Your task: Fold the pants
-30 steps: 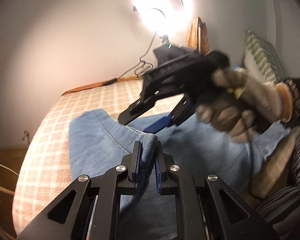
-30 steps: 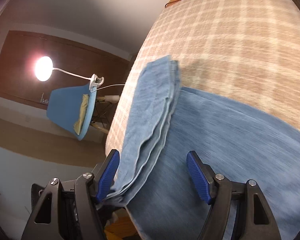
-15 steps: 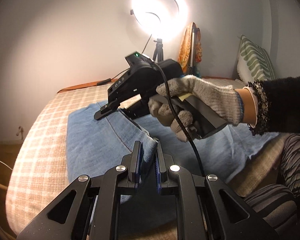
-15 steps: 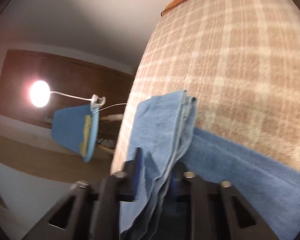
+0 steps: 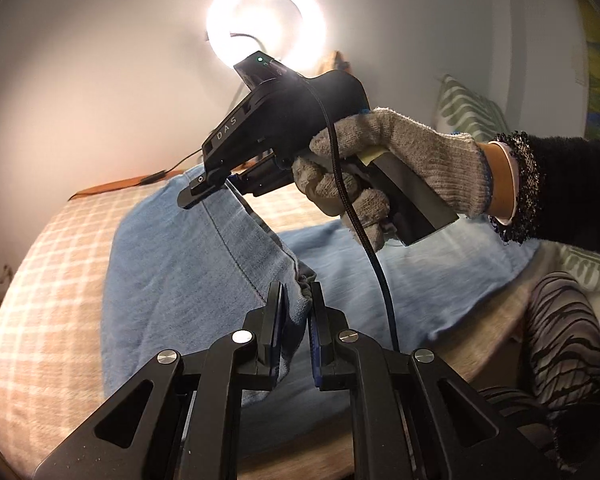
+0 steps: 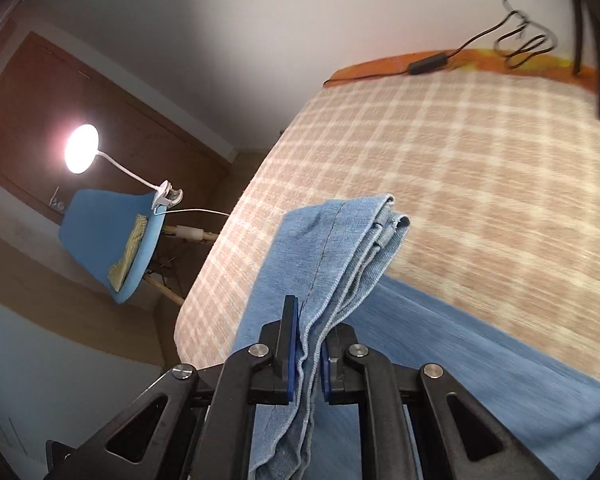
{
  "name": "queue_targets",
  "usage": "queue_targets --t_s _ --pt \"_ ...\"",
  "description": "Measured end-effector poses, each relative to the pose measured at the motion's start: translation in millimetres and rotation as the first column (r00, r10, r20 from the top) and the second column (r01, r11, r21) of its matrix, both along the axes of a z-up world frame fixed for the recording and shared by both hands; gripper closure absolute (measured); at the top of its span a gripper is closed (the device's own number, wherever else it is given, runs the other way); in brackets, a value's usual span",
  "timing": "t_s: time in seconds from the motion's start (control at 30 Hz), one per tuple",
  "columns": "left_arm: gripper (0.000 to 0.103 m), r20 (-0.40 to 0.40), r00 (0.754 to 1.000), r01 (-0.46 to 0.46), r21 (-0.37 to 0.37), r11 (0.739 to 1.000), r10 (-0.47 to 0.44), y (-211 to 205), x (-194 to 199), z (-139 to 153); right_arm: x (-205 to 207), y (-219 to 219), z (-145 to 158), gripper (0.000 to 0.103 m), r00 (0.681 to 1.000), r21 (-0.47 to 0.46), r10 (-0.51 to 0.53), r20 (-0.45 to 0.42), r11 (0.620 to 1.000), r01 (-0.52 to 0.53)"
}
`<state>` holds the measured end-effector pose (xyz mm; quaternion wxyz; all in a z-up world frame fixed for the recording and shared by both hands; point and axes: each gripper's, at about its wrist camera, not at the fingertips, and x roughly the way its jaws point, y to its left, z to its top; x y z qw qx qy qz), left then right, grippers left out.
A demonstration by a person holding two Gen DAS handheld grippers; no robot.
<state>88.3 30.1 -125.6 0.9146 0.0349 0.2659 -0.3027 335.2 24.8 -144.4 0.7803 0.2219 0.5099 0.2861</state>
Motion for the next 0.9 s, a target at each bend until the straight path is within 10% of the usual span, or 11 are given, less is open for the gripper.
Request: queue_targets --t_s 0.9 --pt "0.094 -0.015 0.974 0.227 0.013 0.974 -0.227 -117 -11 14 -80 -140 35 0.097 0.988 -0.154 -0.144 0.058 0.977 0.151"
